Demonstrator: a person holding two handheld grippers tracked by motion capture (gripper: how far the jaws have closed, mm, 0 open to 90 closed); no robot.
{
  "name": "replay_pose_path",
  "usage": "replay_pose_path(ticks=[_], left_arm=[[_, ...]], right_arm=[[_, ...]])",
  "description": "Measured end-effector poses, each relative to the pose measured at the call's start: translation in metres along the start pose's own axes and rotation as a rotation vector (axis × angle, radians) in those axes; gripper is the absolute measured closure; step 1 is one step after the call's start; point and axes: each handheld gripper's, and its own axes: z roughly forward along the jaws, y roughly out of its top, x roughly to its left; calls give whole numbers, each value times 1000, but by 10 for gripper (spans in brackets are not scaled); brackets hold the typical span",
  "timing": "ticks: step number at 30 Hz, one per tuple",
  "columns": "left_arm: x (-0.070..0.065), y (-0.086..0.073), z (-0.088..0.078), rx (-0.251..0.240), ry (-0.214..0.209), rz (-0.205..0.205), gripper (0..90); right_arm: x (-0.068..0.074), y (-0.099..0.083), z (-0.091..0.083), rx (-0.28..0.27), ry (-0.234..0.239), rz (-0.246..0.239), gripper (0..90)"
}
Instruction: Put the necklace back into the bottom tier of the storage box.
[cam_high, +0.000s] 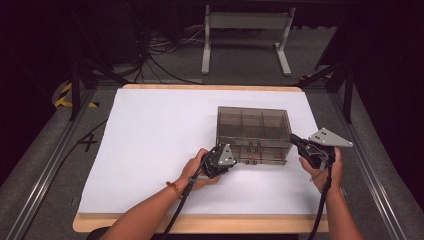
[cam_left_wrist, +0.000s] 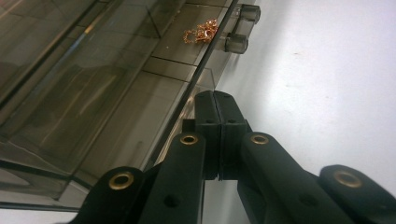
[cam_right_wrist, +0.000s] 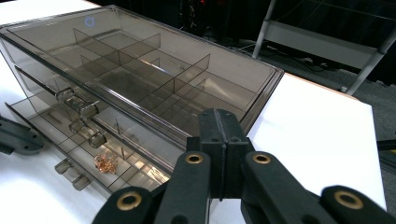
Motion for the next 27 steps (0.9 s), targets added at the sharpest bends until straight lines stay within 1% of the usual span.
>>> replay_pose_path(ticks=[1,4,9,14,17,19,21,22,23,25,27], left_arm=[[1,1,0,6,3,2,893],[4,3,-1,1,14,3,894],[7,5,0,5,20,3,894],[8,5,1,12,40,19,893],[10,4,2,21,44,16,893],[12,3,2,20,54,12,892],[13,2,1,20,54,11,891],[15,1,1,17,52,2,891],[17,1,0,21,60,9,891],[19,-1,0,15,55,2,896],[19,-1,-1,22,54,7,897]], right_arm=[[0,0,0,-1,0,-1,900],[0,0,0,0,2,0,900],[-1,0,0,-1,4,2,900],[-1,0,0,-1,4,4,900],[-1,-1,-1,-2,7,6,900],[-1,-1,-1,-2,7,7,900],[-1,-1,-1,-3,8,9,900],[-1,-1,-1,-5,11,11,900],[-1,-1,-1,-6,10,14,900],[-1,-1,-1,-6,10,13,900],[-2,-1,-1,-5,13,14,900]])
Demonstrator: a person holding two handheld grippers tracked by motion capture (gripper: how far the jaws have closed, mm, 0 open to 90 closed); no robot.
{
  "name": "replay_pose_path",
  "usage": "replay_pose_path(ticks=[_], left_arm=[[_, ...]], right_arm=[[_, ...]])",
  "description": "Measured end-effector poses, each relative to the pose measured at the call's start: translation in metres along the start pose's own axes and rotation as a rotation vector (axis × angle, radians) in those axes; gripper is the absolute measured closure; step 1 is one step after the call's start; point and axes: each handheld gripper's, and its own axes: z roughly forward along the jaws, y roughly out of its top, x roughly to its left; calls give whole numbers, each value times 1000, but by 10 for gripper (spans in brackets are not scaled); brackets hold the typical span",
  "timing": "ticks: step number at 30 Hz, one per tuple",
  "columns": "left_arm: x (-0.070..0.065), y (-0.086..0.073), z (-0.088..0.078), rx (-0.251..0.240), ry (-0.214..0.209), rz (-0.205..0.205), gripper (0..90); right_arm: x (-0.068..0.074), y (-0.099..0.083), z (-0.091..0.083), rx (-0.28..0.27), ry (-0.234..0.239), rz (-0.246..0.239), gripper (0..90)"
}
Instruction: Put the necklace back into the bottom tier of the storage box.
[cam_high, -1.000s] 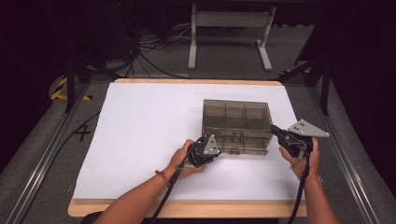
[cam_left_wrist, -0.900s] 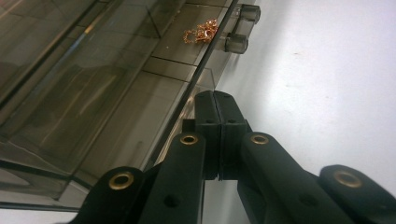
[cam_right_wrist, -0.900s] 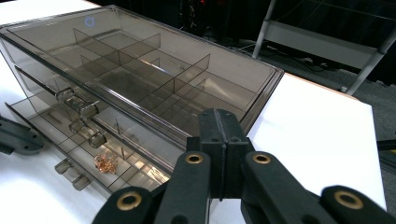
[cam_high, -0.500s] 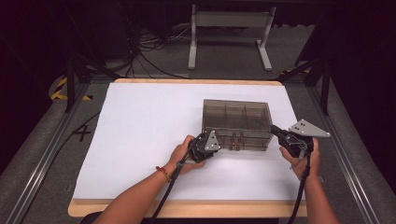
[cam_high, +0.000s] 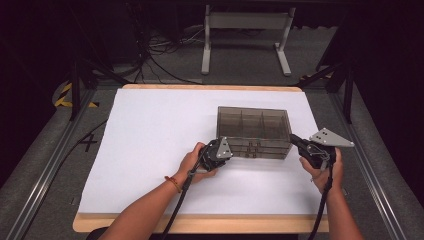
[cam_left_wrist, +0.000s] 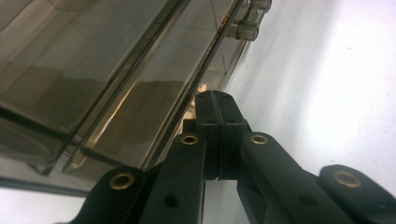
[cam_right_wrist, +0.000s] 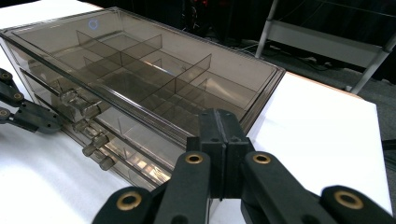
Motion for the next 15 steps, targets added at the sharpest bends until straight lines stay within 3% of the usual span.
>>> replay_pose_path(ticks=[12,15], left_arm=[[-1,0,3,4,-14,15,895],[-3,0,0,17,7,45,872]], right_arm=[[-1,0,-1,1,5,6,900],[-1,0,0,4,7,4,900]])
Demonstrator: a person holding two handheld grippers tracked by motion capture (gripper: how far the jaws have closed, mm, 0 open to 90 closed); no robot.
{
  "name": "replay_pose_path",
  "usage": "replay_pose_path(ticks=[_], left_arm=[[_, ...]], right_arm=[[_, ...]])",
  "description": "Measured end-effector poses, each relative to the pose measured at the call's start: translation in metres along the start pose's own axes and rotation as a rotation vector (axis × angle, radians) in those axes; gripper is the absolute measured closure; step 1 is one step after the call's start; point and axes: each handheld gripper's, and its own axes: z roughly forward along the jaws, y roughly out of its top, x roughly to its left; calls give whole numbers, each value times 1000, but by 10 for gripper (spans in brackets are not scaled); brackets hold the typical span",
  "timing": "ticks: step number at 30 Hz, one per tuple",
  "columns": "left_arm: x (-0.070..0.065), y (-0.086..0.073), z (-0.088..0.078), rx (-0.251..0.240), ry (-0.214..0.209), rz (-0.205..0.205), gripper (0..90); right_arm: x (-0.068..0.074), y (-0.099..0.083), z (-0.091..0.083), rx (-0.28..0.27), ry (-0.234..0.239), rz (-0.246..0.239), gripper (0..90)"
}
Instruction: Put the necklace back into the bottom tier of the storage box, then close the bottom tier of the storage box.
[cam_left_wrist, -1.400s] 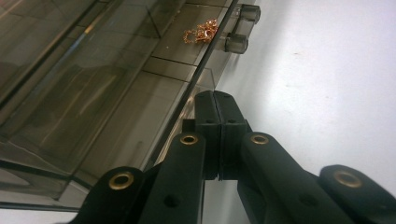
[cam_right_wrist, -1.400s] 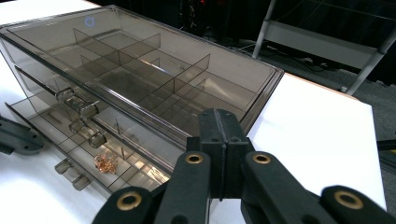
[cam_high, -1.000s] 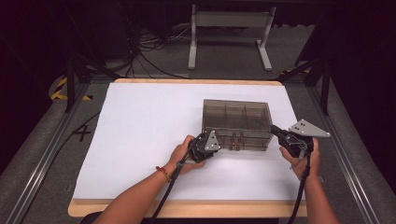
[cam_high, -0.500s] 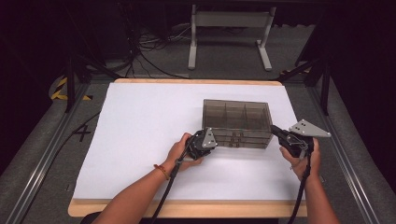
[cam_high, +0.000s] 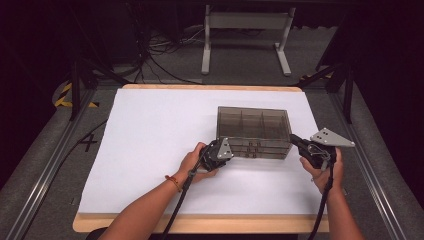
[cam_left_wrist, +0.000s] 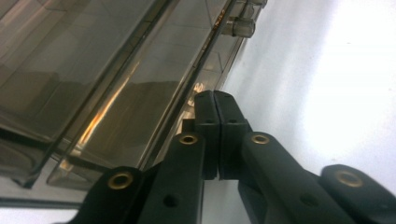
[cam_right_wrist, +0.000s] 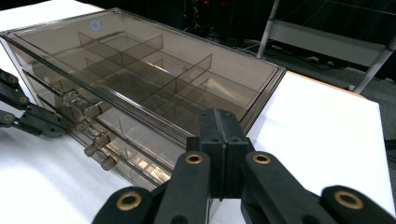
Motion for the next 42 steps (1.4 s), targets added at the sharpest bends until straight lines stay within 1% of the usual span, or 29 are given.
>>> replay_pose_path(ticks=[1,2,3,4,5,7,9,11,13,15,17,19,20,21,23,26,27,28,32,34,37,39,41,42], left_arm=[[0,0,-2,0,-1,6,862],[-1,-2,-7,-7,-7,0,857],[-1,-2,-7,-7,-7,0,857],[-1,-4,-14,-16,-10,1,852],[-1,-4,-14,-16,-10,1,851],[-1,-8,-22,-26,-12,1,845],[-1,-13,-31,-29,-9,7,844],[0,-17,-38,-33,-6,0,842],[2,-25,-46,-39,-12,-27,837],[5,-32,-53,-38,-14,-36,822],[7,-39,-59,-45,-5,-48,820],[9,-45,-67,-53,-1,-64,815],[10,-49,-72,-57,2,-70,814],[11,-52,-76,-57,9,-75,814],[14,-58,-83,-57,21,-77,806],[20,-67,-96,-62,39,-93,801],[20,-67,-96,-62,39,-93,798],[23,-71,-102,-66,49,-107,798],[28,-84,-116,-74,70,-125,781],[29,-89,-121,-63,75,-132,774],[30,-97,-129,-62,84,-147,764],[28,-101,-135,-54,94,-147,755],[27,-105,-141,-57,103,-145,743],[27,-107,-143,-54,102,-153,736]], right_arm=[[0,0,0,2,0,-4,900],[-1,1,0,6,4,-9,900],[-1,1,0,6,4,-9,900],[-2,2,1,8,11,-12,900],[-2,2,1,8,11,-12,900],[-3,2,1,11,14,-8,900],[-3,3,2,14,9,-14,900],[-2,4,1,19,3,-21,900],[-1,4,1,22,-2,-26,897],[0,4,0,22,-3,-26,889],[2,4,-1,19,4,-28,870],[6,5,-3,20,13,-49,854],[8,6,-4,15,25,-58,852],[11,8,-5,6,42,-67,846],[15,10,-6,0,50,-81,845],[23,13,-6,-5,70,-101,841],[23,13,-6,-5,70,-101,841],[25,13,-6,-2,76,-106,838],[36,12,-7,13,91,-145,820],[40,9,-8,24,94,-157,815],[44,6,-11,50,97,-176,806],[45,4,-10,62,110,-180,799],[46,4,-9,64,116,-186,792],[46,4,-9,66,121,-183,787]])
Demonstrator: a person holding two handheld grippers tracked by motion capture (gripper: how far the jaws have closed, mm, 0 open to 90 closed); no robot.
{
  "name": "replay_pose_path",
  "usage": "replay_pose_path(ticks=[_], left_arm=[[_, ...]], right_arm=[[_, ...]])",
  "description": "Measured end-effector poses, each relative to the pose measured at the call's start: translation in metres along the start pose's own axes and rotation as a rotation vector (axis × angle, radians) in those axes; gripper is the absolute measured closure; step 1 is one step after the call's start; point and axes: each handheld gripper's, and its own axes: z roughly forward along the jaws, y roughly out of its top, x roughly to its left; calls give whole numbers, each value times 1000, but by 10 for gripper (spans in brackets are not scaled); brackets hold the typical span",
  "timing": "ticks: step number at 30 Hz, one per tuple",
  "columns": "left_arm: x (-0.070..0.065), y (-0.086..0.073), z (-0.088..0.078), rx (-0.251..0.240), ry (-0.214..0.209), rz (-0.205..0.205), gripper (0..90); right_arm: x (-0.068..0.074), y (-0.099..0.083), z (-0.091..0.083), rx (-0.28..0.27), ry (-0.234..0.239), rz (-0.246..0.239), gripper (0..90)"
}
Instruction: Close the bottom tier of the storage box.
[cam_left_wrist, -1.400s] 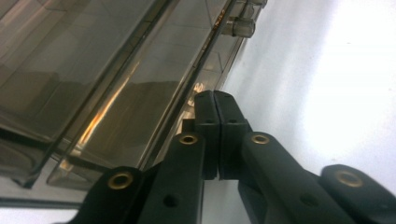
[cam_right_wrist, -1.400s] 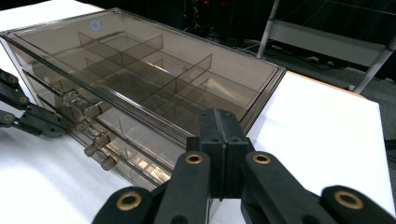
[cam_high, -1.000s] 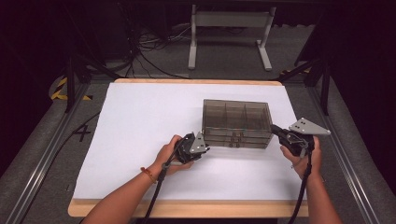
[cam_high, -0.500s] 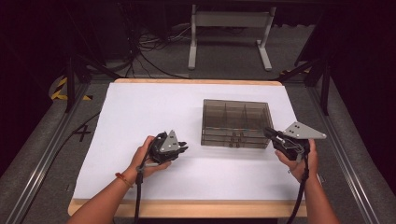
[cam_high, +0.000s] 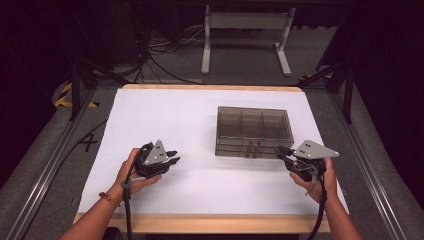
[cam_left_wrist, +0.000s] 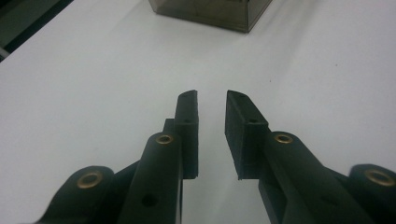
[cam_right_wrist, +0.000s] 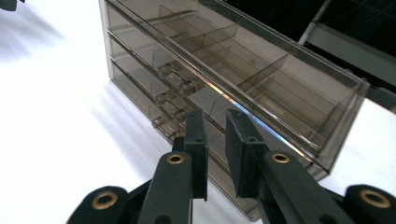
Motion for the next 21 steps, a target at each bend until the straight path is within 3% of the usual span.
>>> replay_pose_path(ticks=[2,6,21], left_arm=[[2,-4,-5,-6,-1,-8,718],[4,-12,-14,-13,4,-25,684],[9,-47,-37,24,42,-85,457]], right_arm=[[1,-2,1,26,-3,-30,780],[1,-8,0,42,3,-41,751],[-10,-53,-26,17,10,-2,619]])
